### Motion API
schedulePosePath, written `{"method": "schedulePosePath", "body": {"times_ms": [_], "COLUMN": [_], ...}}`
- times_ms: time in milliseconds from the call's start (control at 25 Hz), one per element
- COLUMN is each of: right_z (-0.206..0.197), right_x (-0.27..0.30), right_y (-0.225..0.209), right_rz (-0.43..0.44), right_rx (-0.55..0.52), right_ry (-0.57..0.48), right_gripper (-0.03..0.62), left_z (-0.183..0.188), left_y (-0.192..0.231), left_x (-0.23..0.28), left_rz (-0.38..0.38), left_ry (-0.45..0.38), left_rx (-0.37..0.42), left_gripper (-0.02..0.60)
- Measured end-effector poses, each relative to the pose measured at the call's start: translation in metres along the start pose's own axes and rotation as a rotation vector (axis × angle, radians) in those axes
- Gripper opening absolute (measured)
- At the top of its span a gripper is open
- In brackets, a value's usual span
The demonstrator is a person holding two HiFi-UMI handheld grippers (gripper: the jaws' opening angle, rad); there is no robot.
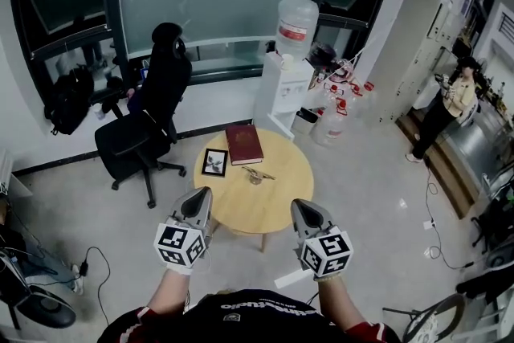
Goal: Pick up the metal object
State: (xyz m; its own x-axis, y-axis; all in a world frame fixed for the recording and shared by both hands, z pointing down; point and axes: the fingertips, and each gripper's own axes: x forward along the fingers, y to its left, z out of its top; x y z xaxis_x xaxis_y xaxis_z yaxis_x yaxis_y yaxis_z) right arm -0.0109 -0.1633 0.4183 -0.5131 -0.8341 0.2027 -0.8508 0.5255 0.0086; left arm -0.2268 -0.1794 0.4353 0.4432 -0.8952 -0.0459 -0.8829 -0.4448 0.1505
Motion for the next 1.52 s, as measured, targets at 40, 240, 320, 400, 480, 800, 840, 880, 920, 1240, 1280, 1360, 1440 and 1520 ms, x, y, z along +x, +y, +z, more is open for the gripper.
{"method": "schedulePosePath", "body": {"times_ms": [40,240,320,400,480,800,840,880,920,1240,1280,1360,1440,1520], "right_z": [-0.001,-0.001,0.001,0.003,0.007,0.037,0.04,0.041,0.041,0.046,0.046,0.044,0.041,0.038], "right_x": [0.002,0.016,0.023,0.033,0.044,0.085,0.089,0.093,0.095,0.113,0.115,0.119,0.123,0.128], "right_y": [0.0,-0.005,-0.008,-0.012,-0.016,-0.057,-0.062,-0.066,-0.069,-0.086,-0.087,-0.088,-0.089,-0.089], "right_rz": [0.003,0.023,0.039,0.06,0.084,0.148,0.153,0.158,0.164,0.201,0.206,0.211,0.219,0.23], "right_rx": [-0.002,0.0,0.002,0.002,0.002,-0.029,-0.033,-0.031,-0.026,-0.05,-0.056,-0.055,-0.041,-0.039], "right_ry": [-0.002,-0.005,-0.006,-0.013,-0.024,-0.072,-0.076,-0.08,-0.082,-0.109,-0.11,-0.106,-0.1,-0.091], "right_gripper": [0.029,0.029,0.029,0.029,0.029,0.029,0.029,0.029,0.029,0.031,0.032,0.048,0.08,0.108], "left_z": [-0.002,-0.004,-0.003,-0.002,-0.002,0.013,0.014,0.015,0.016,0.019,0.019,0.017,0.015,0.013], "left_y": [-0.001,-0.001,0.0,0.003,0.008,0.01,0.01,0.01,0.01,0.006,0.007,0.007,0.008,0.008], "left_x": [0.001,0.005,0.007,0.009,0.014,0.055,0.061,0.066,0.071,0.1,0.103,0.105,0.107,0.111], "left_rz": [-0.005,0.004,0.017,0.035,0.058,0.118,0.123,0.126,0.126,0.135,0.137,0.14,0.144,0.145], "left_ry": [0.002,0.003,0.004,0.004,0.002,-0.013,-0.015,-0.016,-0.016,-0.019,-0.02,-0.014,-0.008,-0.007], "left_rx": [0.001,0.007,0.01,0.013,0.017,0.048,0.05,0.049,0.048,0.065,0.066,0.066,0.066,0.066], "left_gripper": [0.017,0.017,0.017,0.017,0.017,0.017,0.017,0.017,0.017,0.017,0.017,0.017,0.017,0.017]}}
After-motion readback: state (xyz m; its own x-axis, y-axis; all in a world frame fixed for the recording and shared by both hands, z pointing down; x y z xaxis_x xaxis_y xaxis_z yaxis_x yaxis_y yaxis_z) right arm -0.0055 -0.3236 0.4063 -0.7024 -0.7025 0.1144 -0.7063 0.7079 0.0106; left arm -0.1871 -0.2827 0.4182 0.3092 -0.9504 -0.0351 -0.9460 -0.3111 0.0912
